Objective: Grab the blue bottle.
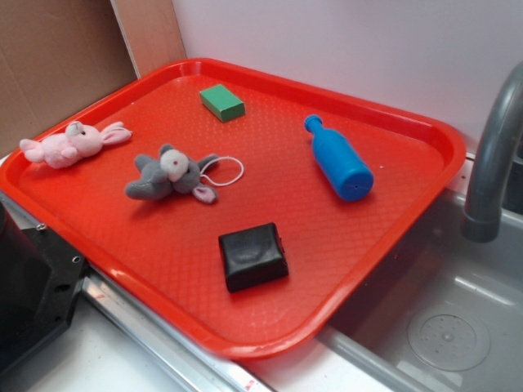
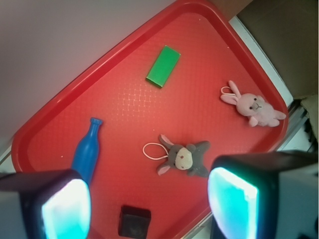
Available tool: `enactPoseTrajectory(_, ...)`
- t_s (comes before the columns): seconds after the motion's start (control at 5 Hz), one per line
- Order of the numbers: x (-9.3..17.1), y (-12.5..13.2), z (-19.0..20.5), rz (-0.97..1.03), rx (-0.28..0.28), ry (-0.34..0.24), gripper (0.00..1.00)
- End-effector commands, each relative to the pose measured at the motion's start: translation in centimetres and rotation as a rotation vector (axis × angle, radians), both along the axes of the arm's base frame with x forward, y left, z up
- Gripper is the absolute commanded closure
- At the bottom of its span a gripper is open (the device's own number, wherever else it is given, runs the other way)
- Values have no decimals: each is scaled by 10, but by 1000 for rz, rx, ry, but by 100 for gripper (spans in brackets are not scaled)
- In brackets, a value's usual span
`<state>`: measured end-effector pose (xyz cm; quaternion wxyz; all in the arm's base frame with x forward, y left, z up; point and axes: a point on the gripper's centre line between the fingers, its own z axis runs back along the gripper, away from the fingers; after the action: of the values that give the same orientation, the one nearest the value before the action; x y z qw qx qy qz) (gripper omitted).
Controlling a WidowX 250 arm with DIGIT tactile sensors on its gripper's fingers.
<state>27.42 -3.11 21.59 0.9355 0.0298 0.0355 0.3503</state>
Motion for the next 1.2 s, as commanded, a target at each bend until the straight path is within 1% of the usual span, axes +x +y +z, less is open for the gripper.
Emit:
enactPoseTrajectory(0.0,2,11,12,187,-83,-93,0)
enactPoseTrajectory(0.2,16,-14,22,235,-52,-131,0)
enactPoseTrajectory(0.4,28,-41,12,218,-37,-109,0)
enactPoseTrajectory(0.6,29,-52,-13,291,10,-11,0)
enactPoseTrajectory(0.8,13,-49,-48,350,5,112,0)
enactPoseTrajectory(1.0,7,-30,-71,296,85,136,0)
